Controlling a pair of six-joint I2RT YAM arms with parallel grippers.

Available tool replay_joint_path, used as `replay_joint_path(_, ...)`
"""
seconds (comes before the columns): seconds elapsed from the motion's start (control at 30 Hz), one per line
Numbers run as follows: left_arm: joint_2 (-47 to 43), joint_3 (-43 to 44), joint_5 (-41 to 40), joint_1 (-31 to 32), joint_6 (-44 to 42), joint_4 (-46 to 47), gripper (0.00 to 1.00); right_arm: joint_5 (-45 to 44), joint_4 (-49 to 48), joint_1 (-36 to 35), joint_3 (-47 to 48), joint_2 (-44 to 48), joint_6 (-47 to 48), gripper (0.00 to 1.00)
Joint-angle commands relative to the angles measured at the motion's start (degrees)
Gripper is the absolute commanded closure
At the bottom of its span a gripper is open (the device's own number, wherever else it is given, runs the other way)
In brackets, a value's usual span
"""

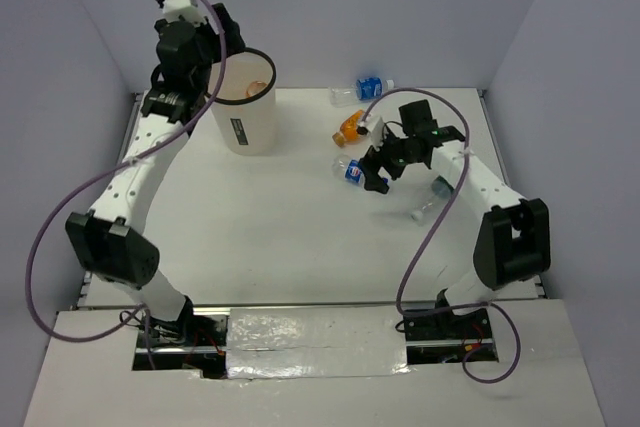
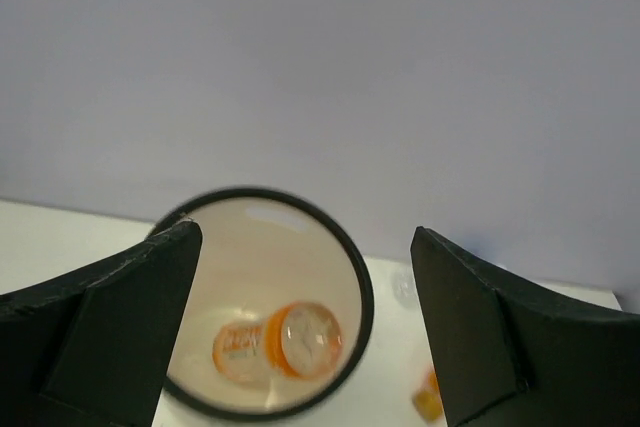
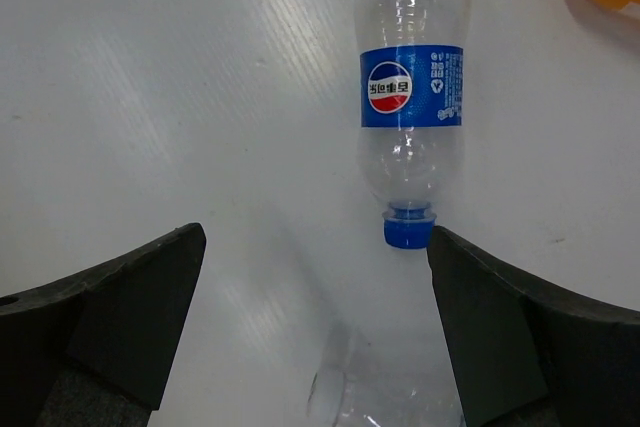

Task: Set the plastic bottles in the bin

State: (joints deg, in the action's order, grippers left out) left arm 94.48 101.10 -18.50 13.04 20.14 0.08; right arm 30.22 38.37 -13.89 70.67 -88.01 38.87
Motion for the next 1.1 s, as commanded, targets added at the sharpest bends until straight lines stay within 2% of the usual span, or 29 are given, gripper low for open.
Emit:
replay_joint_path(0.0, -9.0, -6.0, 7.2, -1.0, 3.8, -4.7, 0.0, -7.0, -1.4, -4.1, 5.0, -4.7, -0.2, 0.0)
replay_joint_path(0.2, -25.5, -23.1, 18.0, -3.6, 9.1, -9.1, 0.01, -13.2, -6.1, -6.9, 8.9, -14.0, -2.8, 0.0)
replay_joint_path(0.33, -38.3, -32.5, 19.7, -4.9, 11.7, -13.3, 0.01, -16.2, -6.1, -7.6, 13.2, -21.6, -2.8, 0.0)
replay_joint_path(0.43, -43.9, -39.0, 20.0, -5.2, 13.4, -16.9, 0.01, -19.5, -6.6, -7.6, 14.8, -25.3, -2.1, 0.0)
replay_joint_path(0.53, -52.3, -44.1, 18.8, -5.4, 15.9, -21.0, 0.01, -20.5, -6.8, -7.6, 15.5, -27.5, -1.0, 0.06)
replay_joint_path(0.73, -63.6, -55.3, 18.8, -5.4, 24.4, -23.5, 0.0, -20.0, -7.3, -8.3, 14.8, -28.6, -0.1, 0.22)
replay_joint_path(0.8, -65.8, -59.3, 19.6, -5.5, 27.9, -23.0, 0.0, -19.0, -7.2, -8.5, 14.8, -28.3, 0.1, 0.32)
replay_joint_path(0.83, -67.6, -61.6, 20.7, -5.4, 30.1, -22.5, 0.01, -17.9, -6.8, -8.6, 14.8, -27.6, 0.5, 0.42)
replay_joint_path(0.93, -70.6, -64.5, 22.2, -5.5, 32.8, -21.5, 0.01, -16.3, -5.7, -9.0, 15.7, -24.8, 0.4, 0.62)
replay_joint_path(0.97, -71.1, -66.0, 22.5, -5.4, 34.2, -21.4, 0.01, -14.5, -5.3, -9.0, 16.6, -23.8, 0.4, 0.73)
replay_joint_path(1.0, -72.1, -67.2, 23.1, -5.5, 34.8, -21.5, 0.01, -13.4, -4.5, -9.5, 17.3, -21.4, 0.0, 0.79)
replay_joint_path(1.07, -72.9, -68.0, 23.6, -5.4, 36.3, -21.8, 0.01, -10.6, -3.7, -10.2, 20.0, -18.6, -0.9, 0.83)
